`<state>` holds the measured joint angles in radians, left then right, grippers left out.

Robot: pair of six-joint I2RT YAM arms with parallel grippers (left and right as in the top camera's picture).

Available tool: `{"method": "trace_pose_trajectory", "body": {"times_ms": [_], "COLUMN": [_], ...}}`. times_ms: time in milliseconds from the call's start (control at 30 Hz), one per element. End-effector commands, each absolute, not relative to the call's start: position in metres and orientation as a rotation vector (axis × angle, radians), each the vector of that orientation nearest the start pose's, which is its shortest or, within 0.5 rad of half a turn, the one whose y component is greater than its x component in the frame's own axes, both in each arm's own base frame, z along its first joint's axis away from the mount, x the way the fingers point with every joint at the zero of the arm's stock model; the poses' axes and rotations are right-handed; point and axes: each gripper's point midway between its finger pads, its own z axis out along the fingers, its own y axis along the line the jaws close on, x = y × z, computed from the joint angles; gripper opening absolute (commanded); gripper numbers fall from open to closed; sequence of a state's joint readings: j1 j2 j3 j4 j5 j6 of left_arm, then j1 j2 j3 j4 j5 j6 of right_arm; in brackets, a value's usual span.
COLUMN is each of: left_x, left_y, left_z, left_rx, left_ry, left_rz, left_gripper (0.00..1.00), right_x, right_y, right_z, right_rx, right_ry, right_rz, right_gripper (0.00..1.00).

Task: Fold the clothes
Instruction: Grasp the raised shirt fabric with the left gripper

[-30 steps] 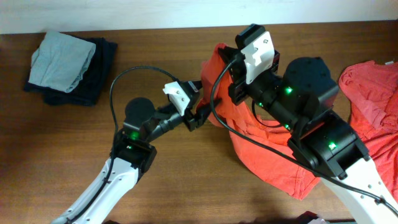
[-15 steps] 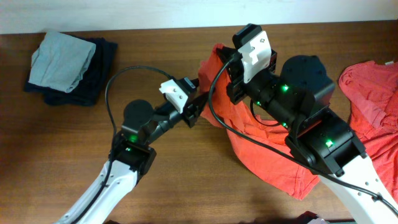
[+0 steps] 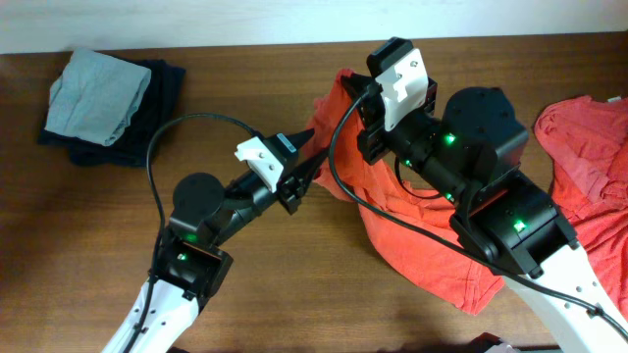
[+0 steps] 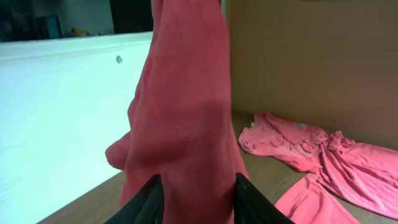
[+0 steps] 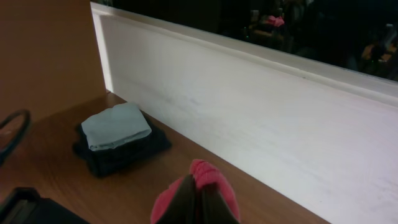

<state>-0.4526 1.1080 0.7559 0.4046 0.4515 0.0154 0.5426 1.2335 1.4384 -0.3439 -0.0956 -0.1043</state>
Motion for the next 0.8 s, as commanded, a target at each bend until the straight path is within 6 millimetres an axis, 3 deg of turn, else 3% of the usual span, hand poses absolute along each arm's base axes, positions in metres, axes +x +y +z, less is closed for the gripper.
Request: {"method": "trace_pose_trajectory", "body": {"times_ms": [0, 200, 233, 433, 600, 767], "left_x": [0.307, 0.316, 0.316, 0.316, 0.305, 0.305], "left_y": [-0.232, -0.226, -0.226, -0.227, -0.239, -0.253], "left_z": [0.343, 0.331, 0.330, 0.332, 0.334, 0.320], "left_rx": [0.710, 0.686, 0.686, 0.690, 0.737, 0.761], "left_ry": [1.374, 1.432, 1.436, 1.423, 1.396, 1.429], "left_rz": [-0.675, -0.607, -0.608, -0.613, -0.661, -0.683], "left_gripper": [0.33, 0.34, 0.39, 0.50, 0.50, 0.50], "right_x": [0.334, 0.334, 0.334, 0.334, 0.334, 0.335], "right_y": [0.222, 0.222, 0.222, 0.222, 0.222, 0.222], "right_z": [0.450, 0.450, 0.450, 0.450, 0.450, 0.450], "right_rx": [-0.601, -0.601, -0.601, -0.601, -0.601, -0.601], "right_ry": [1.583, 1.583, 1.583, 1.583, 1.583, 1.584], "right_rz": [0.424, 0.424, 0.424, 0.423, 0.424, 0.423], "right_gripper": [0.04, 0.04, 0.04, 0.04, 0.04, 0.04]}}
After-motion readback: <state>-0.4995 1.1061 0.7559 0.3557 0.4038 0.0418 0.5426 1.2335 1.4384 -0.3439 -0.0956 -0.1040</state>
